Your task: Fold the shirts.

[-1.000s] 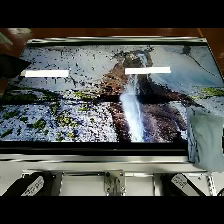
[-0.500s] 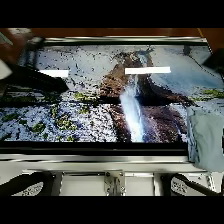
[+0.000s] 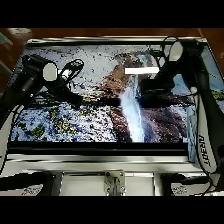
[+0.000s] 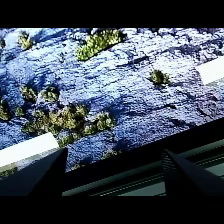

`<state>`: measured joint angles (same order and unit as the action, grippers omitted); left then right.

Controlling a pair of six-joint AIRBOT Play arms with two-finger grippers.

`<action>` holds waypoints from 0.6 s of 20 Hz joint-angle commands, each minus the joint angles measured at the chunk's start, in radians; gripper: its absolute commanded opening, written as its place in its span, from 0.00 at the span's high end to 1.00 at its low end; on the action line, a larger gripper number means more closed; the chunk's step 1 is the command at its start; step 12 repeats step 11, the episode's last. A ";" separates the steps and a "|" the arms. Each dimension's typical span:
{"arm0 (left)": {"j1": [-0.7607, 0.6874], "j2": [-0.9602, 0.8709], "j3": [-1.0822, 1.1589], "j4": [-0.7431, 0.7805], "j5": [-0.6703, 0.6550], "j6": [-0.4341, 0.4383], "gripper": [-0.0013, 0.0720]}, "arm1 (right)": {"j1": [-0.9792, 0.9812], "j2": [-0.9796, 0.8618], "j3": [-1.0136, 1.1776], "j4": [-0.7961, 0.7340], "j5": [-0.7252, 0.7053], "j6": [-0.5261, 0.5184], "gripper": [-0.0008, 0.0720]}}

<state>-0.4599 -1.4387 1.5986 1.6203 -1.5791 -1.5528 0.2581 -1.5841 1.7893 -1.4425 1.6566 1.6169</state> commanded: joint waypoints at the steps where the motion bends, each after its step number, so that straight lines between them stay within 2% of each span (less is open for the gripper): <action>1: 0.016 -0.010 0.004 0.019 -0.018 -0.005 0.09 | 0.062 -0.019 0.000 -0.024 0.009 0.006 0.04; 12: 0.019 -0.010 0.004 0.018 0.015 -0.005 0.09 | 0.061 -0.019 0.000 -0.017 0.009 0.006 0.04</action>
